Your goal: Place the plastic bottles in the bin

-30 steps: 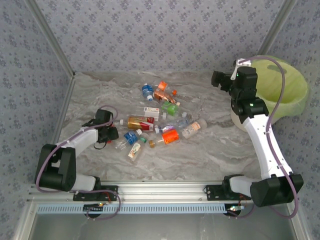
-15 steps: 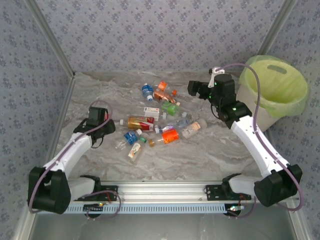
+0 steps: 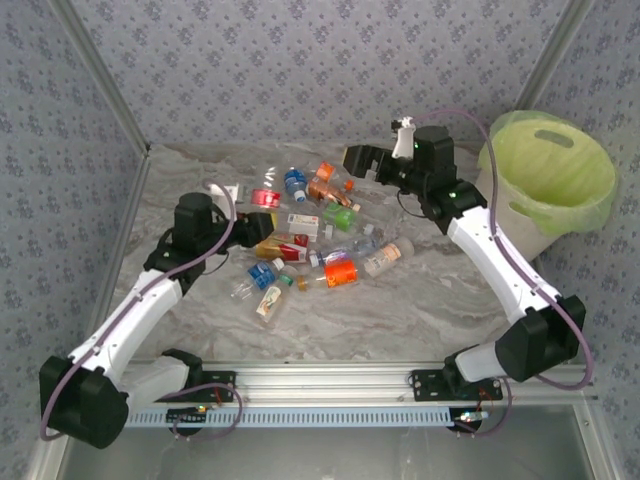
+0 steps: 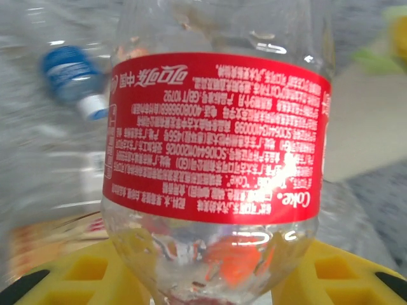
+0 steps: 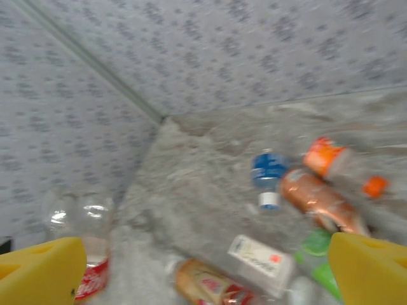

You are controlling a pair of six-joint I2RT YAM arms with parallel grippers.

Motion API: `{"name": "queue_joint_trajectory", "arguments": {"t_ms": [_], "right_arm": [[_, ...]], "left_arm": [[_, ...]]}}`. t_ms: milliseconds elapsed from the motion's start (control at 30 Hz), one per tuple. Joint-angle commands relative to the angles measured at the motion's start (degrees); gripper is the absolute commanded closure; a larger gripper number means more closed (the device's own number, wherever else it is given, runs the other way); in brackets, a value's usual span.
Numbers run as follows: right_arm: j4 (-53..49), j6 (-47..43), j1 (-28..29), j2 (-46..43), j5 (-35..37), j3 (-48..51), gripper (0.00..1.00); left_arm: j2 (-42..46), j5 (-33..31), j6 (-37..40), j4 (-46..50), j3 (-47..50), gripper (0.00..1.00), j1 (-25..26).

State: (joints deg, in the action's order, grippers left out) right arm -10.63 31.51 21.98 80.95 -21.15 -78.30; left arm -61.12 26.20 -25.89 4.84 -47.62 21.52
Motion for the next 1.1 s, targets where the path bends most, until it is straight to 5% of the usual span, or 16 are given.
{"name": "queue_joint_trajectory", "arguments": {"t_ms": [0, 267, 533, 933, 967, 1067], "right_arm": [[10.0, 8.6, 1.0, 0.7, -11.0, -0.1, 0.0], [14.8, 5.1, 4.2, 2.8, -18.3, -0.8, 0.0], [7.0, -0.8, 5.4, 4.3, -15.1, -2.2, 0.02], [9.2, 3.2, 4.0, 4.1, -13.7, -0.1, 0.4], [9.1, 3.0, 4.0, 3.9, -13.7, -0.1, 0.42], [7.9, 2.0, 4.0, 3.0, -12.1, 0.2, 0.44]], "left_arm": [[-2.3, 10.4, 2.7, -6.9, -4.2, 1.0, 2.3], [-9.9, 13.4, 5.9, -6.9, -11.0, 1.0, 6.5], [-13.7, 14.3, 6.9, -8.6, -13.5, 1.0, 9.4], [-14.8, 12.9, 7.8, -7.2, -14.0, 1.0, 10.1], [-14.7, 12.8, 7.9, -7.1, -13.9, 0.98, 10.1], [-14.3, 12.3, 8.3, -6.5, -13.7, 0.55, 10.1]]}}
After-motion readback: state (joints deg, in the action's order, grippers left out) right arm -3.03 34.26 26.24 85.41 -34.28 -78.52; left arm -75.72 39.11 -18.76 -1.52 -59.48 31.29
